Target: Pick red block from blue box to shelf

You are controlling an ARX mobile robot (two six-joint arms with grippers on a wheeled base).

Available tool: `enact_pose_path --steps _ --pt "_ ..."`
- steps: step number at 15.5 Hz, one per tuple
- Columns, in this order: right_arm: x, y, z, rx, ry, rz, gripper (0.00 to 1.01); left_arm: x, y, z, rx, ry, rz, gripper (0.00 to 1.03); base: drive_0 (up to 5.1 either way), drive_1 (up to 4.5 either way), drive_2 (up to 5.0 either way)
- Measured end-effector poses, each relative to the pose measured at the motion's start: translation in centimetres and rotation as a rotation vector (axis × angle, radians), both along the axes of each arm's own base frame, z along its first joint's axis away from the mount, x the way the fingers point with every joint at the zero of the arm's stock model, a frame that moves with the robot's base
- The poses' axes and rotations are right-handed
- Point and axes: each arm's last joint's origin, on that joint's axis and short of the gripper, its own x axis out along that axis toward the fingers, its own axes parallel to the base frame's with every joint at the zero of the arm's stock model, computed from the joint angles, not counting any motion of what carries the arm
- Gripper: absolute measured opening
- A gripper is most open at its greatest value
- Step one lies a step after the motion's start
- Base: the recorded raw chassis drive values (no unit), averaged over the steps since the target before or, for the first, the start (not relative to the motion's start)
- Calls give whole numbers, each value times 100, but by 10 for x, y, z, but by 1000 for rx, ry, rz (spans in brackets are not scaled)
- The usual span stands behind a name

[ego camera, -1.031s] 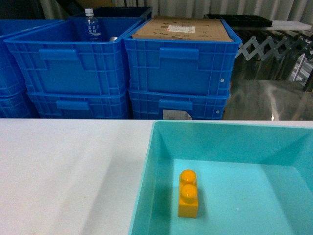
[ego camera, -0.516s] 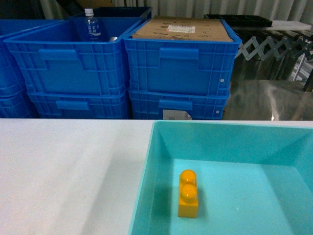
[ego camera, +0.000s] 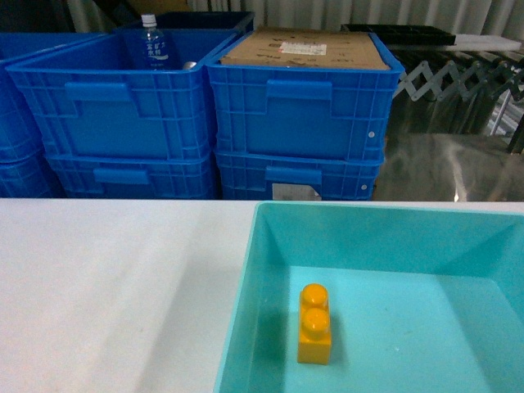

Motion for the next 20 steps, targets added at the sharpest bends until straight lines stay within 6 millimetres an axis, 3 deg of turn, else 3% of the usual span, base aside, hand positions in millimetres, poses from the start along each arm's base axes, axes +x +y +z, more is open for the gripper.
enact_pose_path --steps 10,12,14,20 --pt "0 0 0 0 0 0 26 0 0 0 0 0 0 98 0 0 0" --pt "-6 2 -5 15 94 74 26 0 0 0 0 0 0 98 0 0 0" --pt "-13 14 -8 16 90 110 26 0 0 0 0 0 -1 98 0 0 0" --pt "-24 13 -17 19 67 90 26 0 0 0 0 0 0 98 0 0 0"
